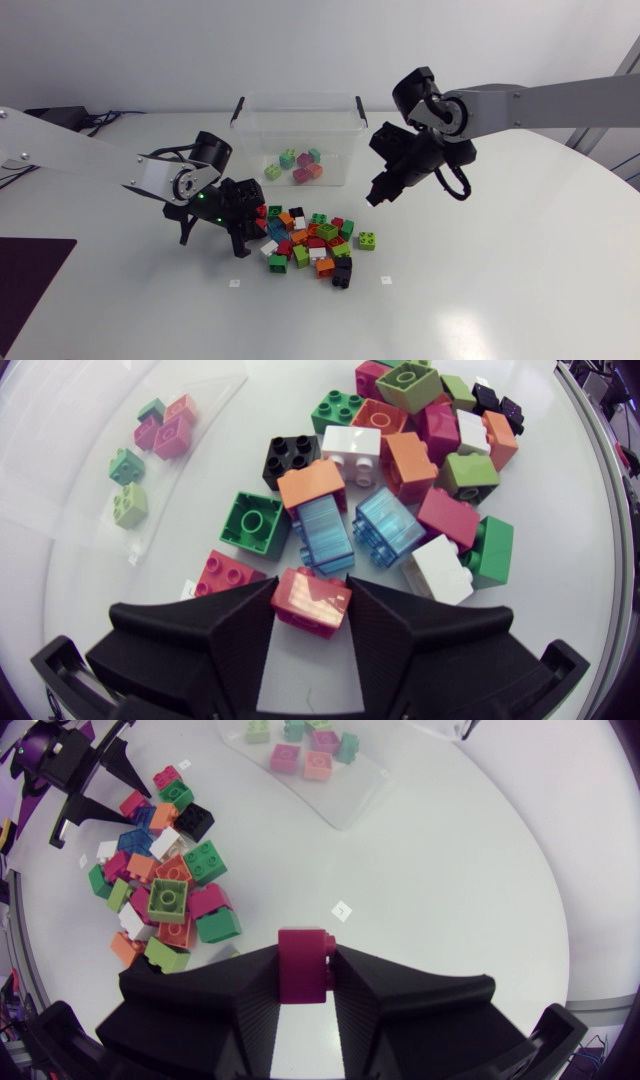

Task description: Place the duplo bricks in the container

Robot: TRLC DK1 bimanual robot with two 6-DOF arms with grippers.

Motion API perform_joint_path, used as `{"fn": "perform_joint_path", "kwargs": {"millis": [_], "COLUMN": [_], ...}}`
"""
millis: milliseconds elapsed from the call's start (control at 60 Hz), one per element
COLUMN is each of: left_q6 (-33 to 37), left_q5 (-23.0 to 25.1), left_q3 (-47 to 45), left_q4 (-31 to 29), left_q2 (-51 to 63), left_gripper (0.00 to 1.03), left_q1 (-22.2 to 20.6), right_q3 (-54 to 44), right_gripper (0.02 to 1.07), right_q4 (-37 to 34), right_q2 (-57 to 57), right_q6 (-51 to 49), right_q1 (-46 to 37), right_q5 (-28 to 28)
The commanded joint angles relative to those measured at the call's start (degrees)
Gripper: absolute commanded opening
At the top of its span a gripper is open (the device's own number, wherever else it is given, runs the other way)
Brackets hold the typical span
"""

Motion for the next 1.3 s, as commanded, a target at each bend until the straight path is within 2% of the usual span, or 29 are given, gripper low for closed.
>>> {"fn": "perform_joint_path", "kwargs": {"millis": [0, 433, 817, 1100, 1283], "left_q6": [-0.9, -0.6, -1.1, -5.4, -9.4], "left_q5": [-1.0, -0.5, 2.3, 6.1, 8.8], "left_q3": [-2.9, -4.3, 1.4, 7.7, 11.2], "left_q4": [-0.2, -4.3, -9.3, -8.5, -4.8], "left_q2": [-0.4, -12.9, -19.4, -18.9, -17.4], "left_gripper": [0.22, 0.22, 0.22, 0.22, 0.22], "left_q1": [-0.2, 1.0, 1.5, 2.7, 4.6], "right_q3": [2.6, 8.8, 24.3, 37.8, 46.1], "right_gripper": [0.2, 0.2, 0.2, 0.2, 0.21], "right_q4": [-1.1, -0.3, 0.0, -0.2, -1.4], "right_q2": [-1.8, -2.1, 6.6, 16.8, 23.4], "right_q6": [1.4, 2.2, 2.9, 3.3, 3.2], "right_q1": [0.7, 2.5, 4.0, 3.0, 1.9], "right_q5": [0.4, 0.3, 0.3, 0.3, 0.2]}}
